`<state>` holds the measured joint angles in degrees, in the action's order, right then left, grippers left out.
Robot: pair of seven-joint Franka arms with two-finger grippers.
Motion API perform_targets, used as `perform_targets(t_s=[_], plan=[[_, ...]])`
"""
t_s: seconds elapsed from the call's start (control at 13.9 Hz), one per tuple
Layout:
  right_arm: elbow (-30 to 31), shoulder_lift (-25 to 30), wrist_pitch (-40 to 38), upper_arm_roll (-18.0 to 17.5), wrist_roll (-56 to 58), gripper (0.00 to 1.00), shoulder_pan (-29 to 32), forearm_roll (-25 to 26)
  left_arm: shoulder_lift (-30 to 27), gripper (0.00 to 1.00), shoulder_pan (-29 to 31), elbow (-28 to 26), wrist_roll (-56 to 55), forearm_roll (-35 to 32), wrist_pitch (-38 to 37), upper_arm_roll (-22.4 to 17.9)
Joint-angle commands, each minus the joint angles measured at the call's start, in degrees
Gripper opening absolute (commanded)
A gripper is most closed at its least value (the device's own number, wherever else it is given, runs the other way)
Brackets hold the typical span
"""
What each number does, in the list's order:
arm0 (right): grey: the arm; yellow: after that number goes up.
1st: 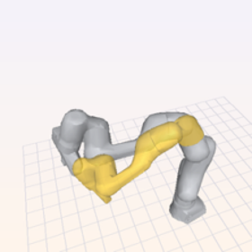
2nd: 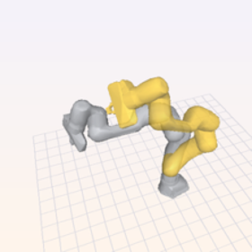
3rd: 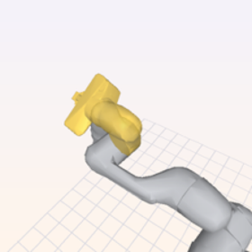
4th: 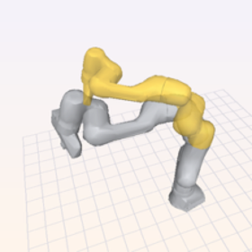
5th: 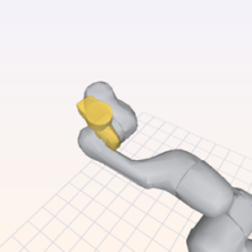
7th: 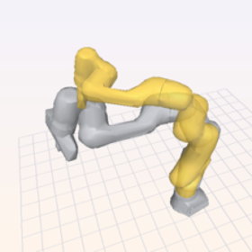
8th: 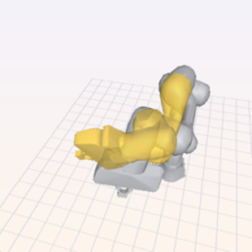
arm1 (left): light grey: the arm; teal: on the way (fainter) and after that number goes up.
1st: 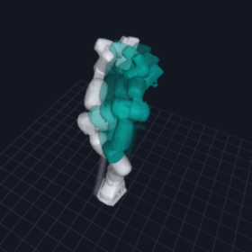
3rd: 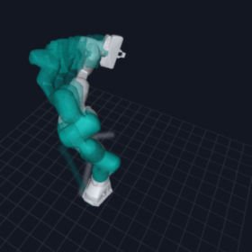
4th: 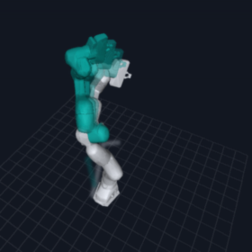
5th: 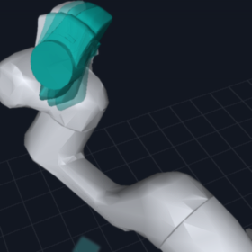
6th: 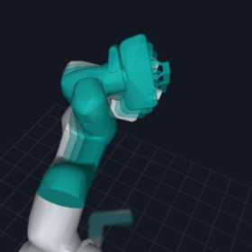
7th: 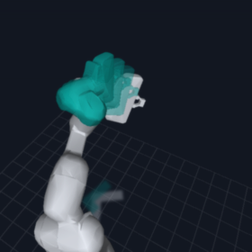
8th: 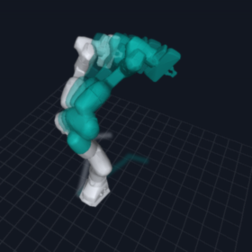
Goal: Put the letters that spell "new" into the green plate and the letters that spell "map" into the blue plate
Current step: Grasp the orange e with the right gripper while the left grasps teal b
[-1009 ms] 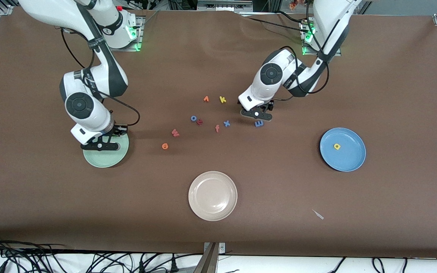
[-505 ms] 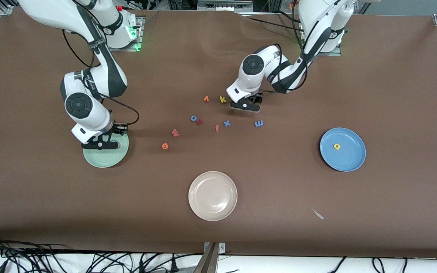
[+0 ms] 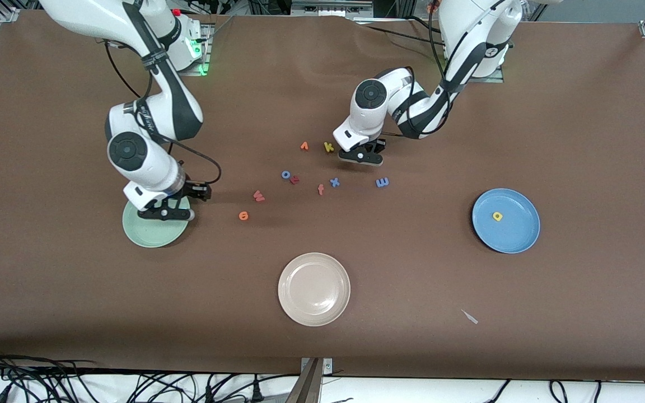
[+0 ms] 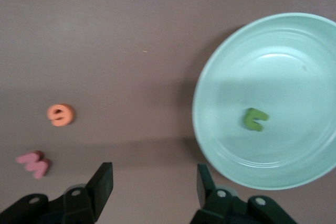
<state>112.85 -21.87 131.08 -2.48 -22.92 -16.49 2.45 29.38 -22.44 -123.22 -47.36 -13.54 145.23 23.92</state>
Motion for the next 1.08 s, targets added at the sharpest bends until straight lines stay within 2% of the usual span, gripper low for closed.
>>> perform_targets(t_s=[0.0,0.14,0.43,0.65,0.79,1.01], plan=[[-6.4,-4.9,-0.1,-0.2,-5.1,0.75,-2.8,-1.0,0.9,0.0,-0.4,0.0,-1.3,-2.1,-0.1,-0.7],[-7.3,-6.6,3.0,-0.2,-7.3,0.75,-3.9,-1.0,0.2,0.0,0.5,0.8,-0.2,-2.1,-2.0,-0.9],[-7.9,-9.5,7.9,-0.2,-9.4,0.75,-5.7,-1.0,-0.5,0.0,5.3,10.8,12.1,1.6,-21.7,-0.5],[-8.5,-11.2,9.5,-0.2,-10.2,0.75,-6.7,-1.0,-0.5,0.0,12.4,15.6,26.2,2.9,-31.5,-0.5],[-8.5,-12.0,10.7,-0.2,-10.3,0.75,-7.2,-0.9,-0.4,0.0,17.1,17.7,35.3,2.8,-35.9,-0.6],[-7.9,-13.0,12.8,-0.2,-10.2,0.75,-7.8,-0.4,-0.1,0.0,24.2,18.5,48.9,1.9,-36.8,-1.2]])
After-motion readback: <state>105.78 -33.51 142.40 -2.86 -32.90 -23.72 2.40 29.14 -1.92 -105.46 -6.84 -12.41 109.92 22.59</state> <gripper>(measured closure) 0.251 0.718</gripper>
